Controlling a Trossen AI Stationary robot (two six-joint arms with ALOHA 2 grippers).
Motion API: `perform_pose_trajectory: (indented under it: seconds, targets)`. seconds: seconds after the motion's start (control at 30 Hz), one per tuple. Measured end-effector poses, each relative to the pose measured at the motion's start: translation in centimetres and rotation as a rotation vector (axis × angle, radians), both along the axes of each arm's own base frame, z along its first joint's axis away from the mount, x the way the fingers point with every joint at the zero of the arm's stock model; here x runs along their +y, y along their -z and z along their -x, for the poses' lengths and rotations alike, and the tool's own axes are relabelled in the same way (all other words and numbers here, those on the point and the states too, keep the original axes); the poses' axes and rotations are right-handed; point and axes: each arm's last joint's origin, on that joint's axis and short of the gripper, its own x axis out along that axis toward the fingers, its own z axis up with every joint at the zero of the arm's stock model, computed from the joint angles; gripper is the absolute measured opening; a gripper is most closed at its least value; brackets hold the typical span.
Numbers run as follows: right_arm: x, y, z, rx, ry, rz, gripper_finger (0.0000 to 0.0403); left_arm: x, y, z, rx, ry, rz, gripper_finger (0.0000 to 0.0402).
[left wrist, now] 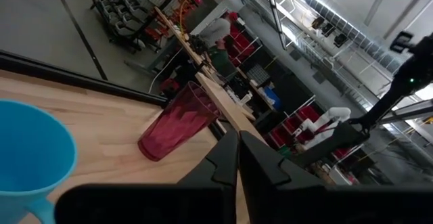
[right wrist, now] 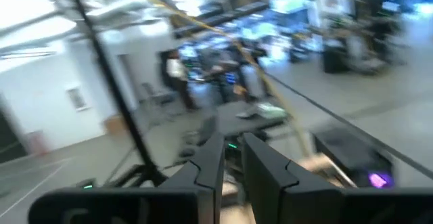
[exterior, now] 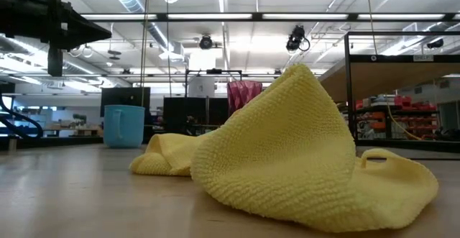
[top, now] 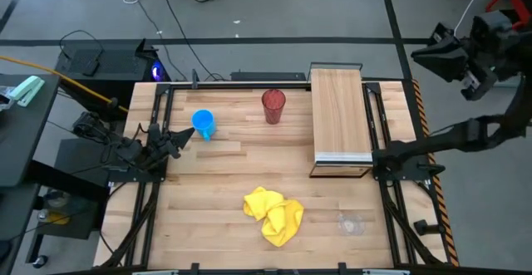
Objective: Stack small to large cups/mugs on shelf
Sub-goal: Put the transparent mug on the shelf
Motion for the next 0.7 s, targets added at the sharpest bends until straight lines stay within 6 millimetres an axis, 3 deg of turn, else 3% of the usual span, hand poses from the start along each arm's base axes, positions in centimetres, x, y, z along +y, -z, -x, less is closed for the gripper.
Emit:
perform_pose_trajectory:
  seconds: [0.13, 0.33, 0.53, 0.7]
  targets:
    - [-0.3, -0.9, -1.6, -0.039, -0.121, 0.049, 0.0059, 0.0, 0.0, 0.0, 0.0, 0.0, 0.001, 0.0026]
    - [-0.8, -0.6, -3.3, -0.01, -0.172, 0.045, 0.0055, 0.0, 0.0, 0.0, -0.001, 0.008, 0.0, 0.0027]
    - [0.5, -1.1, -1.7, -0.118, -0.312, 0.122, 0.0045, -0.1, 0.0, 0.0, -0.002, 0.023, -0.003, 0.0019]
    - [1.0, 0.8, -0.7, -0.085, -0.293, 0.109, 0.0038, -0.1, 0.0, 0.0, -0.002, 0.023, -0.003, 0.0022]
